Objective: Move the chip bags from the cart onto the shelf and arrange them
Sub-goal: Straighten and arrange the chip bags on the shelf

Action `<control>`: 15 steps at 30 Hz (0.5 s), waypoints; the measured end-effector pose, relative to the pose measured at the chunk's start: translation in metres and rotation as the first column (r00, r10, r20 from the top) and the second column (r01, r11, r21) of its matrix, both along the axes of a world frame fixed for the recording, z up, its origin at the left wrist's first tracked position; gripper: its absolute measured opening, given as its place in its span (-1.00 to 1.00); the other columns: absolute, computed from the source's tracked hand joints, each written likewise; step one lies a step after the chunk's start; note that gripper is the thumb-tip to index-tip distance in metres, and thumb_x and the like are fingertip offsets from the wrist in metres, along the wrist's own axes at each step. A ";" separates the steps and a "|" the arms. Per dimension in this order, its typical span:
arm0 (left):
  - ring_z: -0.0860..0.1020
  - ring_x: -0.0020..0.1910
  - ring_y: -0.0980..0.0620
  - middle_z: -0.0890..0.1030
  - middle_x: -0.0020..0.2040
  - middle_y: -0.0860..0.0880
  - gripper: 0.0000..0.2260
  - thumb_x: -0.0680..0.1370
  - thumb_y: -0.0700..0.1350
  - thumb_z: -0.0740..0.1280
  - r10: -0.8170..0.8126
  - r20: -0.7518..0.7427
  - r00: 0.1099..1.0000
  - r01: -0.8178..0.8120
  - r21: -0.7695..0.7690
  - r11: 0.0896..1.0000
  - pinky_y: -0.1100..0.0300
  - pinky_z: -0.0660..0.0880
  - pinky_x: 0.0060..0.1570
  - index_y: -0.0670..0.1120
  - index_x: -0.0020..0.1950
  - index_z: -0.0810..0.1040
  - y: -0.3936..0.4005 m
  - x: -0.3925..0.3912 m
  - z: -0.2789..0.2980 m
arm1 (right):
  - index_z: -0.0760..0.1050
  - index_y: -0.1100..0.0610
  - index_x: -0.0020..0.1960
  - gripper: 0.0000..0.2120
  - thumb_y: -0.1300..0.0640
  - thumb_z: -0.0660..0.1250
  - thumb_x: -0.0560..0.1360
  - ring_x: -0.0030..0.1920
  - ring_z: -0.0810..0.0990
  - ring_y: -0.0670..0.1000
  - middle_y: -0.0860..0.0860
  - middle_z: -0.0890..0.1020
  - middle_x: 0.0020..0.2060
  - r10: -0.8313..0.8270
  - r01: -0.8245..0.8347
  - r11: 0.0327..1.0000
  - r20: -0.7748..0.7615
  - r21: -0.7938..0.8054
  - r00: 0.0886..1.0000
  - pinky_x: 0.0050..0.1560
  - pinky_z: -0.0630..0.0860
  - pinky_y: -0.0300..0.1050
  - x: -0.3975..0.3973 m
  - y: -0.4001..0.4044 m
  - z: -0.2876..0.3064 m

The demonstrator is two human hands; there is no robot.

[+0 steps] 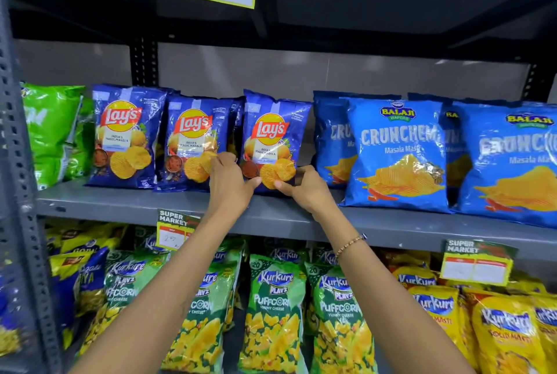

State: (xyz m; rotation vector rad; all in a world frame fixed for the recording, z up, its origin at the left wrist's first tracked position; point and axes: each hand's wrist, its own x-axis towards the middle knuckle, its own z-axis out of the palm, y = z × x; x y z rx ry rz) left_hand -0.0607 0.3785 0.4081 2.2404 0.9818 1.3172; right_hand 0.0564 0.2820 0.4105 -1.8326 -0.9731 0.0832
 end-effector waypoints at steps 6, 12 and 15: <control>0.52 -0.05 -0.07 0.49 0.03 -0.09 -0.74 0.43 -0.19 0.39 -0.255 0.125 0.959 0.218 0.253 0.943 0.12 0.42 -0.10 -0.14 0.06 0.41 -0.046 0.024 0.012 | 0.55 0.19 0.07 -0.75 0.12 0.39 0.44 -0.13 0.63 0.02 0.11 0.66 -0.06 -0.216 0.162 0.928 0.130 0.336 0.968 -0.01 0.57 -0.16 0.027 -0.077 0.015; 0.47 -0.10 0.00 0.47 -0.12 0.00 -0.83 0.49 0.03 0.34 -0.644 -0.060 0.763 0.606 -0.283 0.744 0.07 0.41 -0.08 -0.06 -0.07 0.49 -0.082 0.098 0.022 | 0.49 0.20 0.16 -0.72 0.10 0.31 0.49 0.10 0.53 0.05 0.11 0.58 0.06 -0.534 0.453 0.719 0.002 0.528 0.845 0.03 0.39 -0.17 0.105 -0.164 0.015; 0.46 -0.13 0.09 0.47 -0.20 0.05 -0.78 0.52 0.04 0.29 -0.753 0.036 0.657 0.708 -0.373 0.599 0.19 0.37 -0.19 -0.05 0.07 0.50 -0.096 0.122 0.018 | 0.39 0.19 0.20 -0.47 -0.17 0.33 0.42 0.03 0.40 -0.02 0.03 0.42 0.00 -0.405 0.395 0.882 -0.016 0.258 0.914 0.01 0.33 -0.14 0.135 -0.175 0.005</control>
